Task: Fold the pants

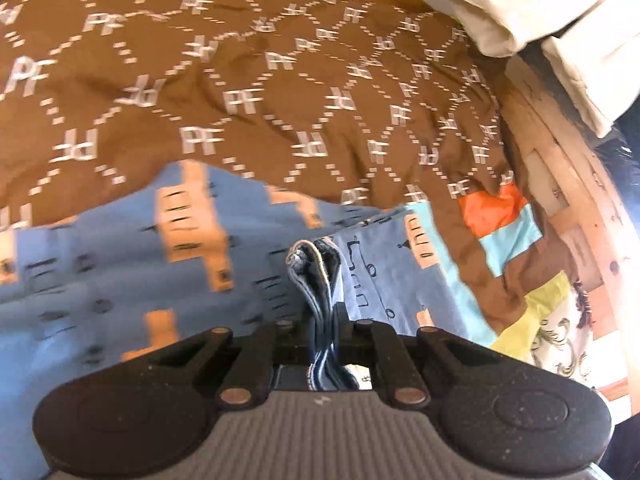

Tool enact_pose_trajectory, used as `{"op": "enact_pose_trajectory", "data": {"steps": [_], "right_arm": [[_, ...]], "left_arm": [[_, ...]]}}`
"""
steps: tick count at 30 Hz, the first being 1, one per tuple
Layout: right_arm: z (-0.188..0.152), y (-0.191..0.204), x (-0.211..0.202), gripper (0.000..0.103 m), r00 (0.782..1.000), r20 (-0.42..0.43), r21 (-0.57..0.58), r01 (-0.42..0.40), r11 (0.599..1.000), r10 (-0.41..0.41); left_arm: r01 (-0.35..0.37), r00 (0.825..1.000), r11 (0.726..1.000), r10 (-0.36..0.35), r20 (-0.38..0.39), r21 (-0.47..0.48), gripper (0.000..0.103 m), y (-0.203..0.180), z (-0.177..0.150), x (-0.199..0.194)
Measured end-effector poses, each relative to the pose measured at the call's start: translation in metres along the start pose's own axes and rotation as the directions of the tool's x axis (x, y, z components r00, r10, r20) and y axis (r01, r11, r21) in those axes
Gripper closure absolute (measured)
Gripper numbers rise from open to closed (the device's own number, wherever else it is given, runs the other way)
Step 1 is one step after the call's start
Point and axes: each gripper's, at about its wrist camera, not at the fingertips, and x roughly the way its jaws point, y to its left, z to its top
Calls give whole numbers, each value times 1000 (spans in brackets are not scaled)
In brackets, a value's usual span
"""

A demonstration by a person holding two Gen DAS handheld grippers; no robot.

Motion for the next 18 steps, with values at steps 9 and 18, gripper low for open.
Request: {"op": "enact_pose_trajectory", "data": {"steps": [9,18], "right_arm": [[3,25,37,89,993,-53,-26,-106,994,105],[-9,5,10,51,999,-35,-74,-18,997,16]], "left_arm": [[-22,1000,1000,22,11,-12,91,37,-13,-1],[-207,966,978,204,156,-2,44,29,-29,-30]]}}
